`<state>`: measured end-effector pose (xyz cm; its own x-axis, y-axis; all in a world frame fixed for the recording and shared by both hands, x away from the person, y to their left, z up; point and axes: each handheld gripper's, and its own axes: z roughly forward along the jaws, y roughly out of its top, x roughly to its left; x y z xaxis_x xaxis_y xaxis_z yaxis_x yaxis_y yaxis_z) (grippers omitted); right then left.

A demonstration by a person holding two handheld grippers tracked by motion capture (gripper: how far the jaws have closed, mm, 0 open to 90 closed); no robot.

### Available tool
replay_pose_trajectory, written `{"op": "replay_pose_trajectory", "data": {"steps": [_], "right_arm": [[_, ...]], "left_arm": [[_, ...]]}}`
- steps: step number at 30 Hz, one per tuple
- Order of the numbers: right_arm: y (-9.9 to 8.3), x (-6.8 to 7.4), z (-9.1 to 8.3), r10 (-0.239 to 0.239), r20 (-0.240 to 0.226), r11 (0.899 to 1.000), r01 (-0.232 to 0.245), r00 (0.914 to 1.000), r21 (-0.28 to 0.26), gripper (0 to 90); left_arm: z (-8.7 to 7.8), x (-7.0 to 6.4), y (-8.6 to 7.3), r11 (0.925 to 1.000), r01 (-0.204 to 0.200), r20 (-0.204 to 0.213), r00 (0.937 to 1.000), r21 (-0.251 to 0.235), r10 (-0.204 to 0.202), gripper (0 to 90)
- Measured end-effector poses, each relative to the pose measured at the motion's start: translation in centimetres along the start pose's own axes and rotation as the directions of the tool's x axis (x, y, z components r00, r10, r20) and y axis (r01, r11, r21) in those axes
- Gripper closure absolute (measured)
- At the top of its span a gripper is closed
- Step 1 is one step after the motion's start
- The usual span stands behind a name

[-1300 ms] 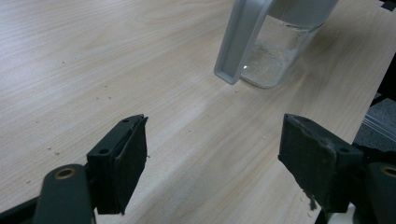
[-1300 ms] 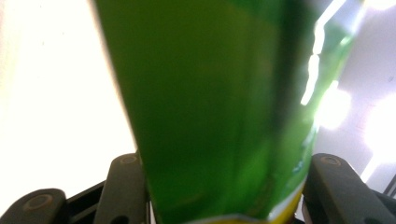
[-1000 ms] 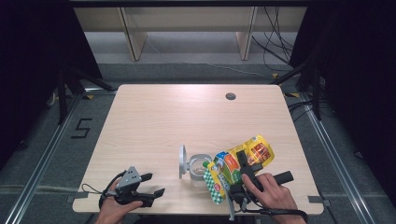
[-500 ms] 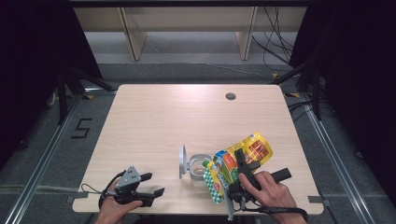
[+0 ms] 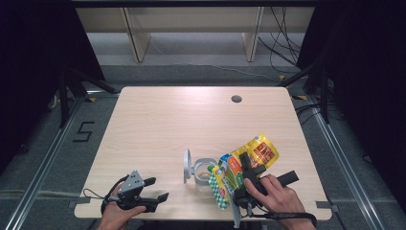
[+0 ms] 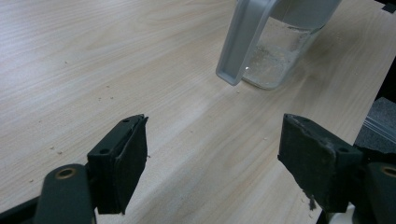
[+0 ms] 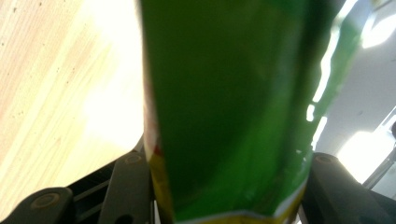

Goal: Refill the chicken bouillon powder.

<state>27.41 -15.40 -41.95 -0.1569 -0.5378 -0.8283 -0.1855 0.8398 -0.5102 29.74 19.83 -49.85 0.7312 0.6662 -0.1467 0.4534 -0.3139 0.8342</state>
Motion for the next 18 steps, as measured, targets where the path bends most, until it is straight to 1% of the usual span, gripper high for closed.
{"op": "replay_pose_trajectory", "data": {"steps": [1,2,3,4,5,6,7,9,10,11,12,14,15,16,17,18], "right_arm": [[0.03,-0.16,-0.02,-0.022,0.006,1.000,0.022,0.9997,-0.001,54.5],[0.04,-0.17,-0.05,-0.026,0.008,1.000,0.026,0.9996,0.003,54.5],[0.04,-0.11,-0.08,-0.020,0.017,1.000,0.020,0.9997,0.005,54.5],[0.01,-0.18,-0.10,-0.017,0.004,1.000,0.017,0.9999,0.003,54.5],[0.01,-0.25,-0.10,-0.022,0.003,1.000,0.022,0.9997,0.000,54.5],[-0.03,-0.44,-0.02,-0.057,0.008,0.998,0.057,0.9984,-0.010,54.5],[-0.03,-0.46,0.01,-0.057,0.011,0.998,0.057,0.9983,-0.012,54.5],[-0.03,-0.60,0.02,-0.064,0.015,0.998,0.064,0.9978,-0.014,54.5],[-0.02,-0.43,-0.06,-0.027,0.004,1.000,0.027,0.9996,-0.003,54.5],[0.01,-0.63,-0.08,-0.050,0.018,0.999,0.050,0.9986,-0.003,54.5],[-0.08,-0.89,0.01,-0.082,0.018,0.996,0.082,0.9965,-0.016,54.5],[-0.11,-0.93,-0.02,-0.074,0.017,0.997,0.074,0.9971,-0.014,54.5],[-0.04,-0.74,-0.10,-0.040,0.024,0.999,0.040,0.9989,-0.005,54.5],[-0.02,-0.72,-0.11,-0.037,0.023,0.999,0.037,0.9991,-0.004,54.5],[0.03,-1.07,-0.01,-0.087,0.017,0.996,0.088,0.9960,-0.018,54.5],[0.14,-1.05,0.00,-0.088,0.016,0.996,0.088,0.9960,-0.020,54.5]], "left_arm": [[0.00,0.00,0.00,1.0000,0.000,0.003,1.0000,-0.001,0.000,23.3],[0.04,-0.14,-0.05,0.9996,0.029,0.001,0.9996,-0.004,-0.029,23.3],[0.03,-0.13,-0.05,0.9996,0.028,0.001,0.9996,-0.004,-0.028,23.3],[0.02,-0.13,-0.04,0.9996,0.028,0.002,0.9996,-0.004,-0.028,23.3],[0.01,-0.13,-0.04,0.9996,0.028,0.002,0.9996,-0.004,-0.028,23.4],[-0.01,-0.12,-0.03,0.9996,0.027,0.002,0.9996,-0.003,-0.027,23.4],[-0.01,-0.11,-0.03,0.9996,0.027,0.002,0.9996,-0.003,-0.027,23.4],[-0.07,0.04,0.03,1.0000,-0.002,0.003,1.0000,0.000,0.002,23.4],[-0.07,0.09,0.03,1.0000,-0.008,-0.001,1.0000,0.002,0.008,23.4],[-0.07,0.09,0.03,1.0000,-0.007,-0.001,1.0000,0.001,0.007,23.4],[-0.09,0.14,0.03,0.9999,-0.011,-0.004,0.9999,0.007,0.011,23.4],[-0.07,0.05,0.02,1.0000,0.001,0.000,1.0000,0.002,-0.001,23.4],[-0.07,0.04,0.01,1.0000,0.002,0.000,1.0000,0.002,-0.002,23.4],[-0.07,0.01,0.01,1.0000,0.003,0.001,1.0000,-0.001,-0.003,23.4],[-0.08,-0.01,0.01,1.0000,0.005,0.003,1.0000,0.000,-0.005,23.4],[-0.04,-0.10,-0.03,0.9997,0.025,0.001,0.9997,-0.001,-0.025,23.4]]}}
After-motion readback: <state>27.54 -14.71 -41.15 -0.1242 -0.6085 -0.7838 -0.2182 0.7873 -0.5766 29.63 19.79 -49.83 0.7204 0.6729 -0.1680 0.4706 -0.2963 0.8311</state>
